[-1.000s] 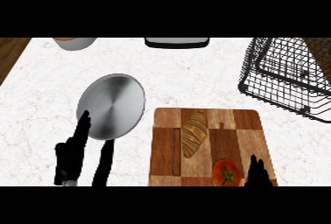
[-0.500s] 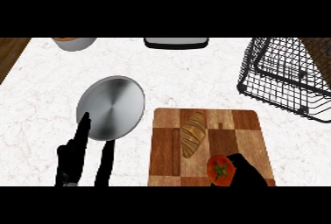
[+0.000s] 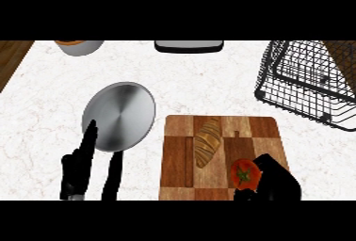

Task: Pick the tomato from the cutting board and place it in the tiered basket

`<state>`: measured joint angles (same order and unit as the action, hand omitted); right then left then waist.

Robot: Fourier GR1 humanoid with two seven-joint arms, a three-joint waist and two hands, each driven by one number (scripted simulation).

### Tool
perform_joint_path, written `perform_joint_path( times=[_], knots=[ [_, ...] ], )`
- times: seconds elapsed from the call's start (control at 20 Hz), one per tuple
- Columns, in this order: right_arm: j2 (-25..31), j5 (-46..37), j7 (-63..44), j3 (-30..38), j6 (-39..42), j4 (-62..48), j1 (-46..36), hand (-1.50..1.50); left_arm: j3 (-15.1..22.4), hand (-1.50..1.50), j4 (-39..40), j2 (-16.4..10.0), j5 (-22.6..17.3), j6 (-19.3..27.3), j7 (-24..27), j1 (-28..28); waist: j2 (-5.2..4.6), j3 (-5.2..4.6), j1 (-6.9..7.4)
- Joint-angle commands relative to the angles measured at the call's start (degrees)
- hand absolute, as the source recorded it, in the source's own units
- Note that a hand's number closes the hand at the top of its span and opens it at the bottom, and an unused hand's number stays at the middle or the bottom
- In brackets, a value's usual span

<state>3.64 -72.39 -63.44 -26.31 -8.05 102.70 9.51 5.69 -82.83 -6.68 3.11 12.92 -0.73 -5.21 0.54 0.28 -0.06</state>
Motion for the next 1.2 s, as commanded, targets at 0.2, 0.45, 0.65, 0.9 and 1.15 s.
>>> perform_joint_path(
  times=[0.2,0.45,0.65,0.9,1.15],
  knots=[
    [23.3,22.7,26.7,12.7,9.2,2.2,2.5,1.50,0.4,0.00,0.1,0.3,-0.2,-0.3,-0.7,-1.6,-0.94,0.10,-0.29],
    [30.2,42.9,38.4,30.1,12.5,6.3,-0.4,1.50,-0.7,0.00,0.8,0.6,-0.7,0.3,-1.0,-2.1,-0.35,-0.11,-2.19],
    [34.3,57.4,41.7,44.3,16.8,7.9,-2.9,1.50,-1.5,0.00,-1.2,-0.6,-1.2,-0.2,-0.9,-4.0,0.23,-0.22,-2.82],
    [44.6,68.3,49.5,61.1,23.2,4.3,-6.3,1.50,-1.4,0.00,-1.1,0.3,-0.4,1.1,-2.5,-1.8,0.06,-0.28,-2.71],
    [51.4,72.4,57.5,71.9,31.8,-7.0,-5.4,1.50,-1.8,0.00,-1.4,-1.7,-1.5,-2.5,-2.3,-1.9,-0.37,-0.26,-0.88]
  ],
)
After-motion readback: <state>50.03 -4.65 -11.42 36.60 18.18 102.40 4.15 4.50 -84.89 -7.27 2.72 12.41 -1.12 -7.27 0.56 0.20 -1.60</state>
